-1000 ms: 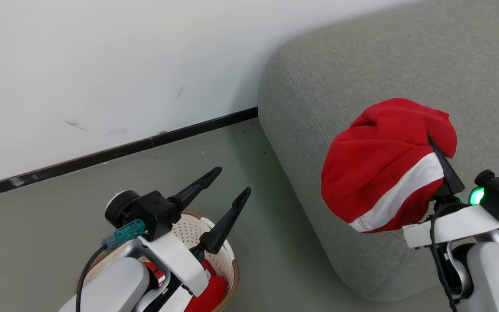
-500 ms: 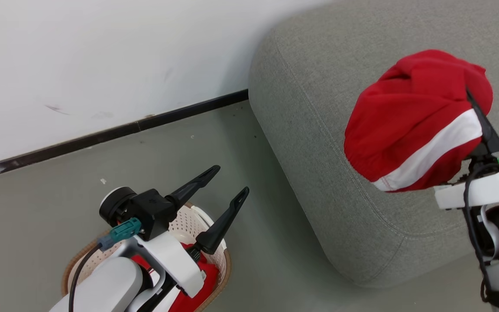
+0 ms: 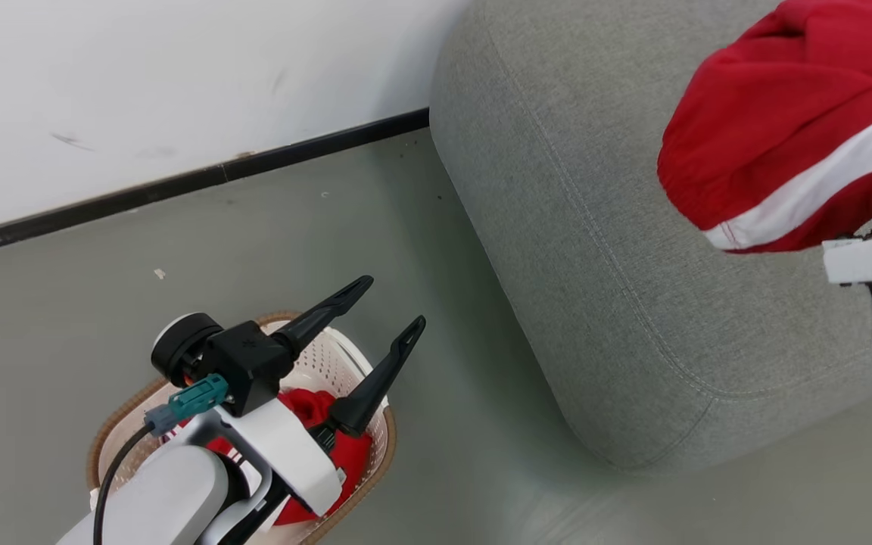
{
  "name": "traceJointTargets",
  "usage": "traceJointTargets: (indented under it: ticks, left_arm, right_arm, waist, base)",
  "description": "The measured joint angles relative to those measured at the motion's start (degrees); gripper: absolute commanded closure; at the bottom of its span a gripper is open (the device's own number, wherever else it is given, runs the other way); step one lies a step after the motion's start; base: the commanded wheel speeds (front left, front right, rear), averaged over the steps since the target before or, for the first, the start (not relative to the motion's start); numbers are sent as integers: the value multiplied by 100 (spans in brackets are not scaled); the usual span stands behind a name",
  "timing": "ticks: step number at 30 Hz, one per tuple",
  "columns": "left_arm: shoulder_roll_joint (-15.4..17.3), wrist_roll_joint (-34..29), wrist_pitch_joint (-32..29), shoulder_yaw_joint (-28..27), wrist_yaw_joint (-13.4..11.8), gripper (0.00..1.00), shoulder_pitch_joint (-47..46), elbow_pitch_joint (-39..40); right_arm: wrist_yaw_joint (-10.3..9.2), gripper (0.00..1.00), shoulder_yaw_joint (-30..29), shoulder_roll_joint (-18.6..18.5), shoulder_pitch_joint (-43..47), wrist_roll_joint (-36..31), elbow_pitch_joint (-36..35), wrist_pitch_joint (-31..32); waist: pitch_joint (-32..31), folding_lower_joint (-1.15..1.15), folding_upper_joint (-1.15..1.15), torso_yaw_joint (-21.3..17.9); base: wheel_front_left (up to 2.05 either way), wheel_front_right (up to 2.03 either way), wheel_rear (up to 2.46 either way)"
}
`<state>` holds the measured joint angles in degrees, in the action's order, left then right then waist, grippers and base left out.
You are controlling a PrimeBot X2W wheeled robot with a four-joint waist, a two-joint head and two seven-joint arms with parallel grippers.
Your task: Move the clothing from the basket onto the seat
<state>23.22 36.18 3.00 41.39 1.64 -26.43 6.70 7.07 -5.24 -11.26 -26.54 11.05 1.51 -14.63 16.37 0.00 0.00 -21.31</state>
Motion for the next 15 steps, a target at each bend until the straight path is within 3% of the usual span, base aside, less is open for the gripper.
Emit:
traceJointTargets:
  ticks: [8, 15]
  left_arm:
    - [104, -35, -153, 0, -5, 0, -23, 357]
    - [277, -229, -250, -1, -5, 0, -158, 633]
  right_arm:
    - [1, 100, 100, -365, -342, -129, 289, 0]
    - [1, 100, 29, -430, -635, -148, 554, 0]
  waist:
    - [339, 0, 0, 7]
    - [659, 0, 0, 15]
  base:
    - [0, 0, 0]
    - [0, 0, 0]
